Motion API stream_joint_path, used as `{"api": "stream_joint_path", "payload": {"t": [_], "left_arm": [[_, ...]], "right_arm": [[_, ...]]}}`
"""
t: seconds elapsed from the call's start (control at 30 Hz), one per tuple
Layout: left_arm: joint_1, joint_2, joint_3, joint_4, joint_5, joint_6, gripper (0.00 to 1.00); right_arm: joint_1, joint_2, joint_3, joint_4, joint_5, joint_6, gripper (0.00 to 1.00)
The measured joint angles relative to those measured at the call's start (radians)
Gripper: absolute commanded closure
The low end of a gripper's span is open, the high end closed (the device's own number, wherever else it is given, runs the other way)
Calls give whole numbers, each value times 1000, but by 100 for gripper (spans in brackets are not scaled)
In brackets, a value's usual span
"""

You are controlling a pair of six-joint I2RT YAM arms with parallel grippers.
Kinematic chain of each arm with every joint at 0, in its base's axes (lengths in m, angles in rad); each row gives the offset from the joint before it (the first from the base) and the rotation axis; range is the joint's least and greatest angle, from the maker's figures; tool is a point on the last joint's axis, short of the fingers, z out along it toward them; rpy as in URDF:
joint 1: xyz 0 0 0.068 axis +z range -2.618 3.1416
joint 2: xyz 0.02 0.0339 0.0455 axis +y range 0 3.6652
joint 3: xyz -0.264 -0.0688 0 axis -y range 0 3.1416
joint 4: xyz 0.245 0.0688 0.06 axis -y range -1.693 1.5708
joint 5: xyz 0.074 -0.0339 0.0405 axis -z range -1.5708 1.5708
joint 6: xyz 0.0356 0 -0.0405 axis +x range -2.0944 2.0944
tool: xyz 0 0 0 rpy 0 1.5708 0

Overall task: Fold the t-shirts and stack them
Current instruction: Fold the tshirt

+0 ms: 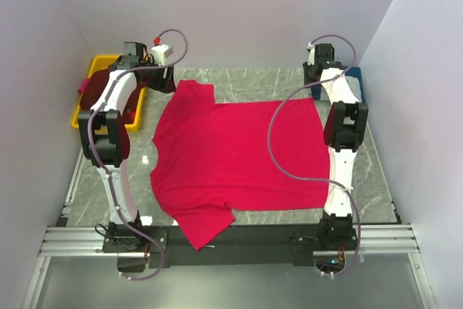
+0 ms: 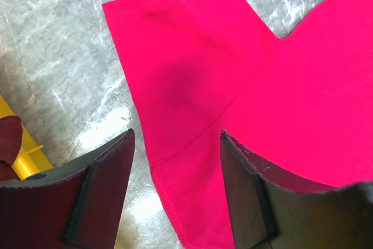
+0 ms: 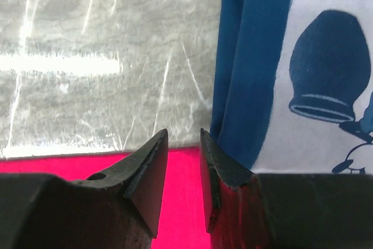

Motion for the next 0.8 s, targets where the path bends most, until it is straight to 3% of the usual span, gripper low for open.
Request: {"api": "stream_joint_path", "payload": {"t": [0.37,0.8], "left_arm": [[0,0,0,6,-18,1,34],[0,0,0,10,-35,19,34]], "right_arm": [[0,8,0,-103,29,-5,58],[0,113,129,-211,99,-36,56]]}}
